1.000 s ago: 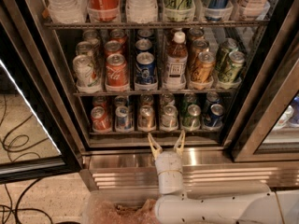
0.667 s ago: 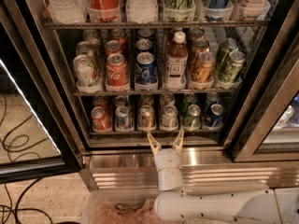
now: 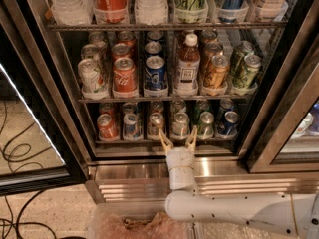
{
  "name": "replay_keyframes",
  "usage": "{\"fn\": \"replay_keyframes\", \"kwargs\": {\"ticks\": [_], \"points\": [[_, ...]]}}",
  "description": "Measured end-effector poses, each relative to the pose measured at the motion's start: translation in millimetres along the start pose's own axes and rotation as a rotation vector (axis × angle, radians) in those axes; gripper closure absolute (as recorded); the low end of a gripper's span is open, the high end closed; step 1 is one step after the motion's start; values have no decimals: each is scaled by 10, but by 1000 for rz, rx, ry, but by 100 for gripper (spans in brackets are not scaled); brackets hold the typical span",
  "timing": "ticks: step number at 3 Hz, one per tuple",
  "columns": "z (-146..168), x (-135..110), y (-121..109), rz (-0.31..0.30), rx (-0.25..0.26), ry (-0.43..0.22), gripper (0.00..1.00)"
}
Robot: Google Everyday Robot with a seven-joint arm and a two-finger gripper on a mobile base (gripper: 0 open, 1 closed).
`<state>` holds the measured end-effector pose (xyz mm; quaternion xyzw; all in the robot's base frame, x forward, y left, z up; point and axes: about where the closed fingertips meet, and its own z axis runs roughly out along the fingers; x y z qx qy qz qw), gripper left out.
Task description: Pick 7up can from bottom shelf of fridge
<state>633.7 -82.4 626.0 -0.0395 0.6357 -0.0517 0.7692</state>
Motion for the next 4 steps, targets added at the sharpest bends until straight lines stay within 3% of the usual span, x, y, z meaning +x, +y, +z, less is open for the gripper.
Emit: {"fn": "replay_keyframes", "kwargs": {"ticks": [1, 4], "points": [[76, 32, -56, 0, 18, 5, 28], [90, 52, -95, 7, 21, 1, 30]]}}
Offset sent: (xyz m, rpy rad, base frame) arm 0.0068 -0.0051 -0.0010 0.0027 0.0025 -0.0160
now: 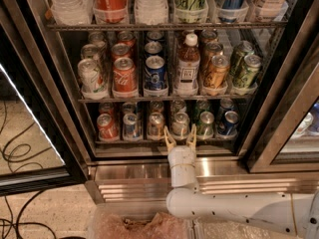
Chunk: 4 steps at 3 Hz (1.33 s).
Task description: Pick 7up can from bottom shelf of fridge
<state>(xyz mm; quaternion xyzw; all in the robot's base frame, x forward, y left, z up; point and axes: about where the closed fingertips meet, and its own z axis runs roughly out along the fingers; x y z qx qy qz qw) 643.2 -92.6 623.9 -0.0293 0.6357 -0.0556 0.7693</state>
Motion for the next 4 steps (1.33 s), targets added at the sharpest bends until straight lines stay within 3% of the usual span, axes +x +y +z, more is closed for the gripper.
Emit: {"fn": "replay_keyframes", "kwargs": {"ticks": [3, 4], "points": [[108, 107, 89, 73, -36, 4, 27], [279, 99, 120, 82, -52, -19, 27]]}}
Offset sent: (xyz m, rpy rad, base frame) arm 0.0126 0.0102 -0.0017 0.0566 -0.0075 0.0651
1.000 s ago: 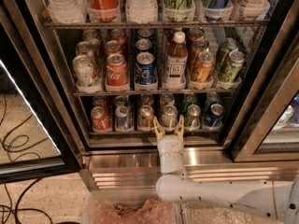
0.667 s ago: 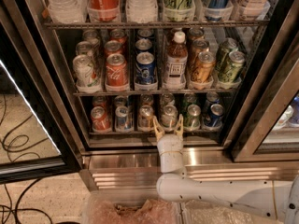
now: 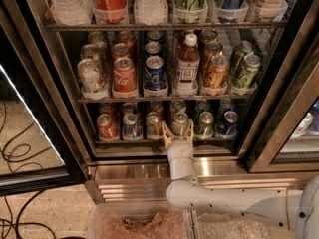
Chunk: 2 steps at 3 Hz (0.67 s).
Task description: Pick 7up can from bottom shelf of fridge
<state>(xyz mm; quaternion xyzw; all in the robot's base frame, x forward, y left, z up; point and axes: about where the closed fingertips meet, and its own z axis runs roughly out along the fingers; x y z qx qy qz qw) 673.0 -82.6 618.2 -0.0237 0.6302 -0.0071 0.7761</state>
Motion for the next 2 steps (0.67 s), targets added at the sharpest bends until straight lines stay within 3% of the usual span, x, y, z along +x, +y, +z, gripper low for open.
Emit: {"fn": "replay_keyframes", "kwargs": {"ticks": [2], "points": [[1, -1, 0, 0, 0, 0, 36]]}}
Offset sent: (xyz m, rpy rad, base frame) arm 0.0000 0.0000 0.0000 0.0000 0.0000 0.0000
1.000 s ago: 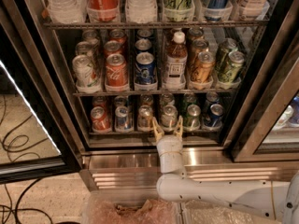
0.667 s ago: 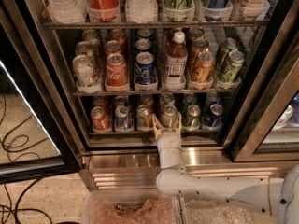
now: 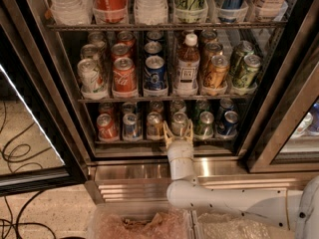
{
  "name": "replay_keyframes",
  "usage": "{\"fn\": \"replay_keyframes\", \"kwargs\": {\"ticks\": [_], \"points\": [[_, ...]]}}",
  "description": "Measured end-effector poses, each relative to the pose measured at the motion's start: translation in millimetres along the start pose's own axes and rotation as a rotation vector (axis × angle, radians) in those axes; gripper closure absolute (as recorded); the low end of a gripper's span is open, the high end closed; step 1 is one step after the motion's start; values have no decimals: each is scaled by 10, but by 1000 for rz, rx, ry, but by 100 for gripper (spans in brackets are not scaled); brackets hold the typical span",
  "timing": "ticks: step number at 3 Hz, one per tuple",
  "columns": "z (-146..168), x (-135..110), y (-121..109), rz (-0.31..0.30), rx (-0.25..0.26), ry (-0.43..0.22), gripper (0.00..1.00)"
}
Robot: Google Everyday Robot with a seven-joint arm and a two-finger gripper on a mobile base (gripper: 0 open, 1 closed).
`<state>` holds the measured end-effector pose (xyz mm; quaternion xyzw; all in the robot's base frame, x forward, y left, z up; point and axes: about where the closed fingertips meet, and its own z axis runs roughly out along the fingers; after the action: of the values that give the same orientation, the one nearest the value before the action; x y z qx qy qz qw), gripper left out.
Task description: Pick 7up can from bottom shelf of fridge
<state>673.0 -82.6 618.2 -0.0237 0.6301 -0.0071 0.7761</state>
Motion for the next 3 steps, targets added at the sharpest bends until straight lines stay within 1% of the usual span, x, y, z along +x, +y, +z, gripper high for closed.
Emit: {"fn": "replay_keyframes", "kwargs": {"ticks": [1, 2, 3], "points": [[0, 0, 0, 0, 0, 0, 36], [0, 0, 0, 0, 0, 0, 44], [0, 0, 0, 0, 0, 0, 42]]}}
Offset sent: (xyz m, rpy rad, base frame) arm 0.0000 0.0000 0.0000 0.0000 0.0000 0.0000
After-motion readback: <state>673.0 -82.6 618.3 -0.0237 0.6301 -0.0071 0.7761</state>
